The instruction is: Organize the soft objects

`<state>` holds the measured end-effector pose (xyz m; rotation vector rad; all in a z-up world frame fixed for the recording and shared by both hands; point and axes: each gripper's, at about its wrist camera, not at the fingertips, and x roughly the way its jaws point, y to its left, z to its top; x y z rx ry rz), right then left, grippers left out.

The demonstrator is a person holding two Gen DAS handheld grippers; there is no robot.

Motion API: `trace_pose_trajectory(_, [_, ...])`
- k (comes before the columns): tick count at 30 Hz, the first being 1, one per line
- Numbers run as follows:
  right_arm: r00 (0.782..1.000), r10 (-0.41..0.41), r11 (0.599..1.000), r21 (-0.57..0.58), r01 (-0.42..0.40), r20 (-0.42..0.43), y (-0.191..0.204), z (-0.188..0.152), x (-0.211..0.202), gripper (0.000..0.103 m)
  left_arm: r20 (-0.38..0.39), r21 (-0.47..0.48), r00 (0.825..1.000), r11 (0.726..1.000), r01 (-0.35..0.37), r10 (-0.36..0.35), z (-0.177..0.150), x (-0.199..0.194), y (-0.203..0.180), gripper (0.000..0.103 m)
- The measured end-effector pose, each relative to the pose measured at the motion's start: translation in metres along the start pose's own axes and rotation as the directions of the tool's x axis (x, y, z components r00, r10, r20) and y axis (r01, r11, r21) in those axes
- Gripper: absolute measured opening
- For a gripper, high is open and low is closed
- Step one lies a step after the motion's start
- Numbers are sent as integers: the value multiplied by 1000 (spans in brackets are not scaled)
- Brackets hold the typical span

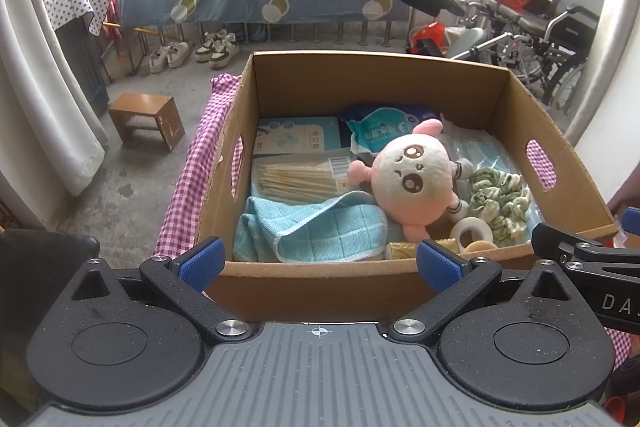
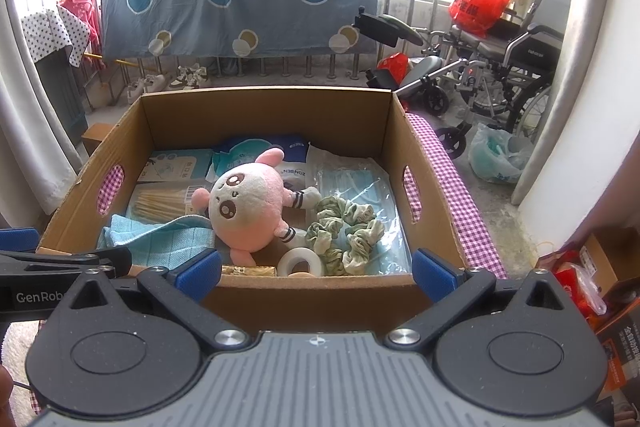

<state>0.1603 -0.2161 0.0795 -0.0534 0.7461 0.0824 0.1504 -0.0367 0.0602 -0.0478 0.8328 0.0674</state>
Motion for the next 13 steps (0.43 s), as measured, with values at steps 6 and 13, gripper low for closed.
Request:
trace_pose_trajectory(6, [1000, 0, 1000, 0, 0, 0, 0, 0, 0, 103, -3, 0, 1000, 1000, 0, 0, -1, 1, 1, 102])
trace_pose_trajectory(13, [1000, -1, 1000, 2, 1, 0, -1, 0, -1, 103, -2, -1, 1000, 1000, 1, -1, 0, 1, 1, 102])
